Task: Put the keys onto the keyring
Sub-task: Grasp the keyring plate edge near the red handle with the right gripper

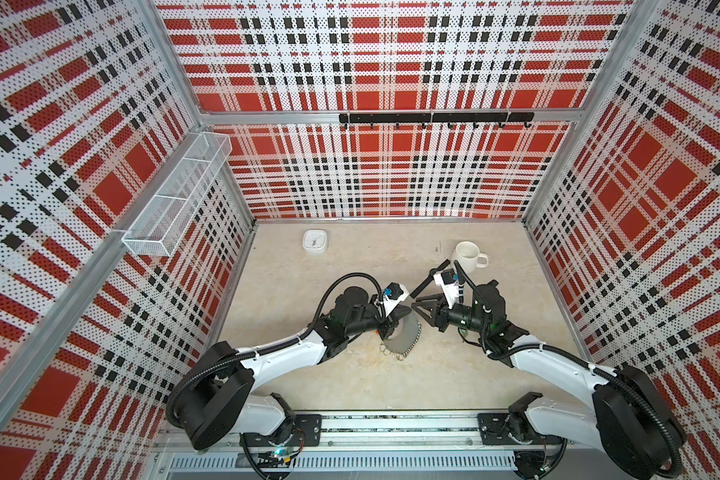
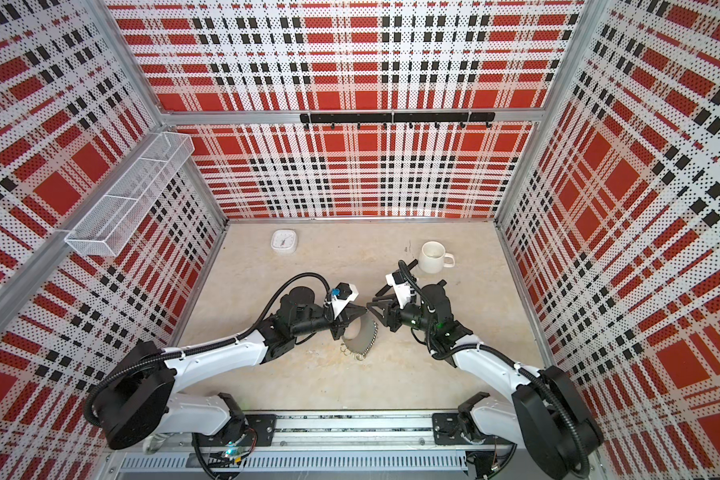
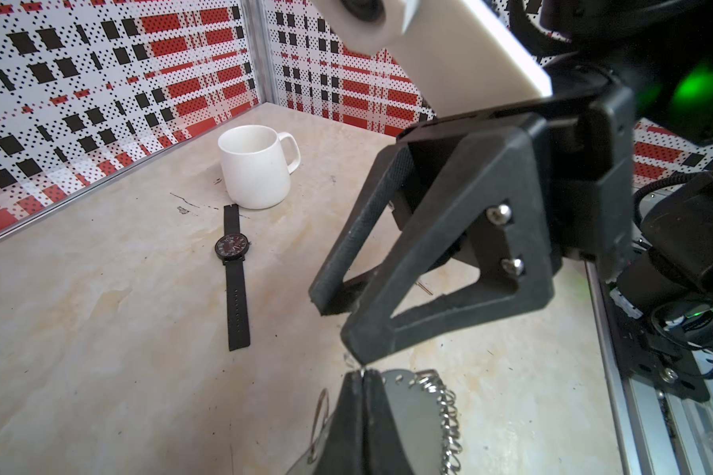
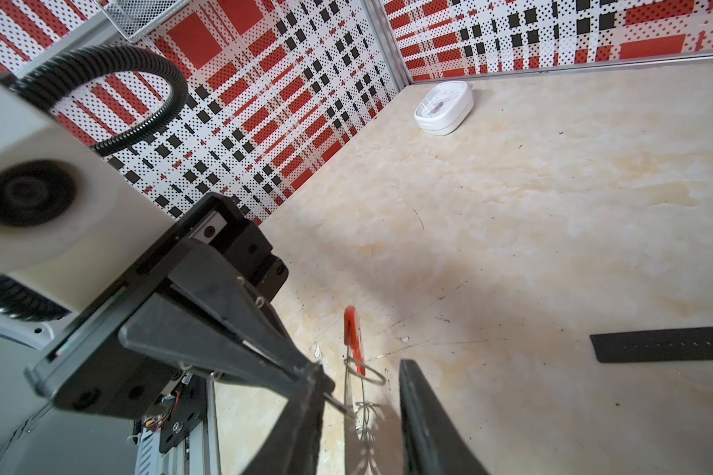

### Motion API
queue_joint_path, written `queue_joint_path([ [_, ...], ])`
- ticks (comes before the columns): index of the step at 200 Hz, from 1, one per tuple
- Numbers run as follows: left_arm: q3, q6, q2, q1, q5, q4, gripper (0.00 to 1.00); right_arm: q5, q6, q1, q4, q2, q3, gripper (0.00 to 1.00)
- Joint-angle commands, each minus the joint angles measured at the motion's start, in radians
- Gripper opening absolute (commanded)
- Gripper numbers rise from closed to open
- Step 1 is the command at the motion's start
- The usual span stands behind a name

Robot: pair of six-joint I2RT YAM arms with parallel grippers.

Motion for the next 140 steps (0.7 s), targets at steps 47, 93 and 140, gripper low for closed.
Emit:
queue_joint_path([
  [47,0.039,0.016,-0.039,0.021,0.032,-0.008,0.0,0.021,-0.048,0.009,-0.02,-0.061,-0.014,0.34],
  [93,0.054,0.014,-0.03,0.021,0.046,-0.013,0.0,-0.025,-0.05,0.012,-0.019,-0.031,-0.003,0.32],
  [140,0.059,0.014,-0.037,0.029,0.066,-0.025,0.0,-0.032,-0.055,0.014,-0.019,-0.026,-0.011,0.29],
])
